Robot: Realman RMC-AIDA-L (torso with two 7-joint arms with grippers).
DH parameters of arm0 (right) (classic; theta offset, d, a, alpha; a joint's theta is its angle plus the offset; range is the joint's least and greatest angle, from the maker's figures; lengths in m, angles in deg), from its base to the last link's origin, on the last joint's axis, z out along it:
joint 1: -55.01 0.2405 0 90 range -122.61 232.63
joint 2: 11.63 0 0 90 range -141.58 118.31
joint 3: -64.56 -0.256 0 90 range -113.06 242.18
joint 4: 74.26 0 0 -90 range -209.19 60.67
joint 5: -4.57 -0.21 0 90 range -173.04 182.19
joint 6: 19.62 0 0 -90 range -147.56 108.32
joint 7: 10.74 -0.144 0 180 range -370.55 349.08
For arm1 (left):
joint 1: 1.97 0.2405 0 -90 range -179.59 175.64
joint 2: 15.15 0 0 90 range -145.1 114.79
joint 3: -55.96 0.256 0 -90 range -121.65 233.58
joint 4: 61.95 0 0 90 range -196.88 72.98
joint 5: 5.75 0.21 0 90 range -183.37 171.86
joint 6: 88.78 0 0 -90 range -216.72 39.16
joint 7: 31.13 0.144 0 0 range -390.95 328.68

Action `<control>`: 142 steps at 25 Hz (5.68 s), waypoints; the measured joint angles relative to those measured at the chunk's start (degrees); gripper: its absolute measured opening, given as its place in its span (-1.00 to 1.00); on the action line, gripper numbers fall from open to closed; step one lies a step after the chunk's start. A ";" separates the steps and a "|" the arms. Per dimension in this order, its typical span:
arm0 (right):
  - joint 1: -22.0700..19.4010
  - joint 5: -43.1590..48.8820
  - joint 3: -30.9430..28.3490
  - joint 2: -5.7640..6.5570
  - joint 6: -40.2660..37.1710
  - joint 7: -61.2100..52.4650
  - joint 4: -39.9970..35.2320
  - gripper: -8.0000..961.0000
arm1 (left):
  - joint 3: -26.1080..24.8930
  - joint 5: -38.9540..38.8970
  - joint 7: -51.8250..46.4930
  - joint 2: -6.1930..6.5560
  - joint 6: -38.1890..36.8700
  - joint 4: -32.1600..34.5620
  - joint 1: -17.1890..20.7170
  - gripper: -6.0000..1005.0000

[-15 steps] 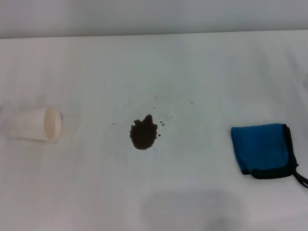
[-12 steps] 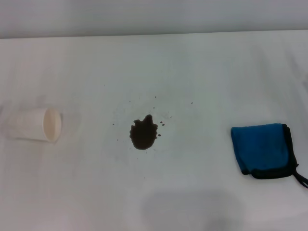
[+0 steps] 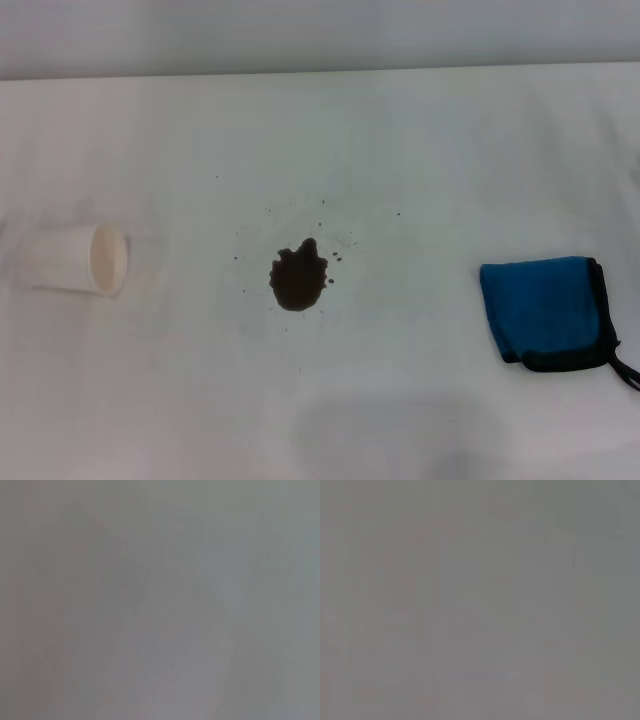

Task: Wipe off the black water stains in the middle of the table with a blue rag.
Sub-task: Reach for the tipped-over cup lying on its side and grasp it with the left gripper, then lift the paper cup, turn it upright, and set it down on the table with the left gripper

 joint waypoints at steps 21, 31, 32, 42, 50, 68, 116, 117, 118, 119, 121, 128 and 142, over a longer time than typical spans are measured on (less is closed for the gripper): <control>-0.96 0.00 0.41 0.00 0.86 -0.32 -0.02 0.78 | 1.32 23.16 -36.47 2.48 -8.74 -22.35 -3.93 0.77; -0.86 0.00 0.54 -0.20 2.29 -1.66 1.26 0.78 | 2.36 46.19 -60.36 3.52 -19.93 -54.90 -14.31 0.77; -0.89 0.00 0.53 -0.22 2.61 -1.67 1.47 0.78 | 2.39 49.36 -61.31 4.14 -21.87 -57.72 -15.88 0.77; -1.07 0.00 0.54 -0.18 5.59 -1.70 2.95 0.78 | 2.52 74.34 -59.23 6.54 -27.00 -66.50 -28.34 0.77; -1.10 0.00 0.54 -0.25 7.49 -2.16 3.69 0.78 | 2.58 88.00 -51.91 5.94 -26.06 -67.22 -35.94 0.77; -2.65 -0.07 0.26 -0.20 9.03 -2.26 7.11 0.77 | 2.55 105.83 -34.12 0.51 -16.44 -63.00 -42.96 0.77; -3.78 0.00 0.54 -0.09 9.16 -2.29 9.67 0.76 | 2.37 102.52 -32.12 0.27 -5.88 -48.75 -37.55 0.48; -3.78 0.00 0.54 -0.09 9.16 -2.29 9.67 0.76 | 2.38 100.41 -32.13 0.28 -6.02 -48.83 -37.21 0.46; -3.78 0.00 0.54 -0.08 9.16 -2.29 9.67 0.75 | 2.37 98.78 -32.13 0.31 -6.18 -48.87 -36.90 0.44; -3.78 0.00 0.54 -0.08 9.16 -2.27 9.67 0.75 | 2.37 96.58 -32.14 0.36 -6.41 -48.91 -36.54 0.42; -3.78 0.00 0.57 -0.04 9.15 -2.22 9.63 0.75 | 2.37 91.68 -32.15 0.35 -7.44 -48.97 -35.84 0.38; -3.78 0.00 1.14 0.13 9.34 -1.96 8.36 0.75 | 2.38 74.89 -32.58 0.13 -9.53 -43.65 -32.63 0.24; -6.28 -0.23 0.74 0.71 11.89 -1.69 -0.99 0.75 | 2.34 54.62 -28.20 0.01 -3.12 -18.53 -21.54 0.18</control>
